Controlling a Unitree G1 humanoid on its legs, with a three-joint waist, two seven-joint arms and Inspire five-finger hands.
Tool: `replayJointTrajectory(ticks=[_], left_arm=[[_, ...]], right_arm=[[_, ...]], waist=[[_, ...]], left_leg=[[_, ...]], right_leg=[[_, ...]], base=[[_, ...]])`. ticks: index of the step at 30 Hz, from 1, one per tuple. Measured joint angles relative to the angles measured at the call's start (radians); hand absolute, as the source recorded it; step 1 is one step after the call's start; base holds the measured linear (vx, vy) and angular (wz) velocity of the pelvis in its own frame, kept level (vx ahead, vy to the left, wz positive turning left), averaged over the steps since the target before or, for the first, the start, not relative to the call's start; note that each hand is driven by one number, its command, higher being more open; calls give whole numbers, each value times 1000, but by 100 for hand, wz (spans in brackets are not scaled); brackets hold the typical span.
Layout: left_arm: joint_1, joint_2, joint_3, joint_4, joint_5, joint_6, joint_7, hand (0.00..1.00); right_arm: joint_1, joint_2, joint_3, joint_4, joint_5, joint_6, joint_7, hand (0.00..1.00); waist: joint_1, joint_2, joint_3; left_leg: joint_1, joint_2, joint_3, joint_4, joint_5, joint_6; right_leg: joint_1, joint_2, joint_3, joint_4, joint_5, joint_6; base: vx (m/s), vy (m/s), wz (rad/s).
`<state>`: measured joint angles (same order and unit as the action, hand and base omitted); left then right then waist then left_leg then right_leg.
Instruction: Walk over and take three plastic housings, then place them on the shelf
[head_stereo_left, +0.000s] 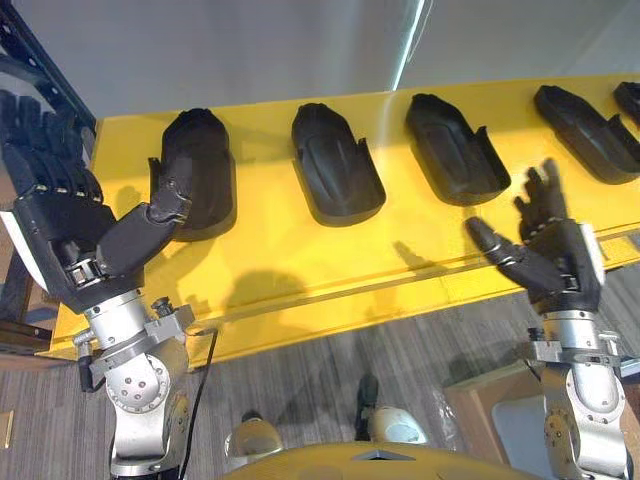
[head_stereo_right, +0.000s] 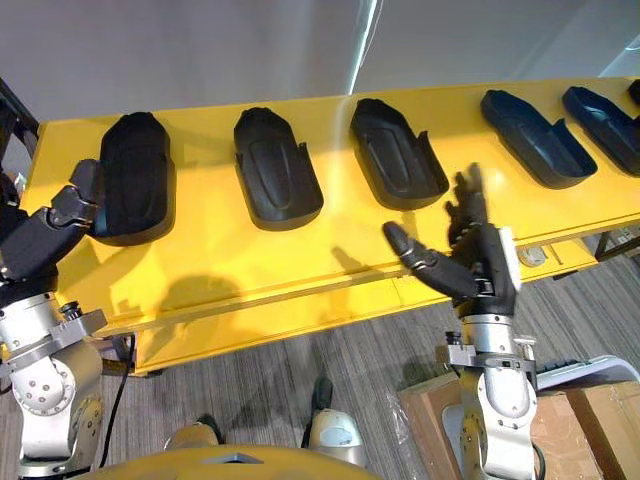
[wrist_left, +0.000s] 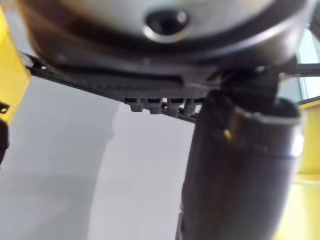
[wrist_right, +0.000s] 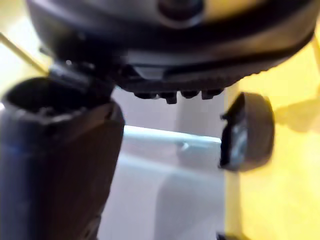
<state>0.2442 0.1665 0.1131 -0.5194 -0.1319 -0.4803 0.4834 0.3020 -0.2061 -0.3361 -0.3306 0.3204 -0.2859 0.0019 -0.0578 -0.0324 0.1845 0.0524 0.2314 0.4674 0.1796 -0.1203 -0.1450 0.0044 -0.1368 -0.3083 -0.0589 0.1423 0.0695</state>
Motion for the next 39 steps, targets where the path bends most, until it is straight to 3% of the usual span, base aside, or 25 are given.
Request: replayJointTrajectory(ticks=[3,6,11,15,19,20,22,24,27,32,37,39], left_arm=[[22,-6,28,1,82,-1,62,100],[67,-8,91,1,233,-3,115,100],[138,-14,113,2,290,-27,150,100],[162,-14,121,4,294,-133,101,100],[161,-4,118,-3,270,-180,-55,100],[160,10,115,-6,202,-177,-142,100],[160,37,111,-10,77,-151,-265,100],[161,54,107,-14,-105,-73,-421,100],[161,67,98,-14,-198,7,-520,100],[159,78,150,-14,-305,6,-545,100],[151,39,356,21,-296,-54,-357,100],[140,31,394,92,-292,-80,-304,100]], right_arm=[[7,73,-72,22,6,-51,-137,100],[31,148,-153,154,0,-102,-300,100],[80,186,-208,518,-2,-98,-461,100],[73,186,-225,818,2,-68,-531,100],[27,179,-222,981,4,-22,-509,100],[13,177,-219,1019,4,-1,-486,100],[-2,171,-209,1076,4,32,-448,100],[-8,164,-204,1141,4,72,-384,100],[-16,153,-204,1235,7,117,-300,100],[-51,125,-203,1356,23,153,-209,100],[-87,84,-205,1399,59,185,-166,100],[-92,74,-207,1408,60,191,-162,100]], waist=[[-2,10,-23],[-3,15,-51],[0,39,-67],[22,78,-91],[29,98,-100],[29,99,-100],[31,98,-99],[38,97,-99],[51,96,-92],[65,99,-72],[99,98,-68],[117,99,-69]], left_leg=[[29,-10,6,-33,12,-1],[33,-14,0,-57,24,-1],[45,-34,-48,-134,67,6],[45,-41,-87,-186,107,6],[44,-46,-112,-190,113,9],[43,-47,-115,-191,113,8],[42,-49,-120,-200,119,7],[33,-49,-134,-204,126,8],[20,-51,-162,-207,138,16],[20,-57,-214,-222,154,10],[25,-68,-246,-235,156,12],[26,-71,-253,-236,155,12]], right_leg=[[18,-1,1,-8,0,0],[26,-2,-11,-17,0,1],[47,-10,-71,-18,-16,9],[55,-10,-115,-18,-24,11],[70,-16,-139,-18,-31,20],[71,-17,-142,-18,-32,22],[72,-18,-150,-18,-32,22],[72,-18,-164,-18,-33,23],[77,-19,-192,-18,-37,24],[107,-22,-241,-16,-44,28],[129,-30,-274,-4,-61,32],[132,-35,-281,6,-68,30]], base=[[3,6,-1],[-6,-3,7],[-14,-12,35],[-3,-3,31],[-19,13,18],[-35,20,12],[-26,21,13],[-5,17,18],[18,11,26],[45,18,32],[57,28,23],[45,30,15]])
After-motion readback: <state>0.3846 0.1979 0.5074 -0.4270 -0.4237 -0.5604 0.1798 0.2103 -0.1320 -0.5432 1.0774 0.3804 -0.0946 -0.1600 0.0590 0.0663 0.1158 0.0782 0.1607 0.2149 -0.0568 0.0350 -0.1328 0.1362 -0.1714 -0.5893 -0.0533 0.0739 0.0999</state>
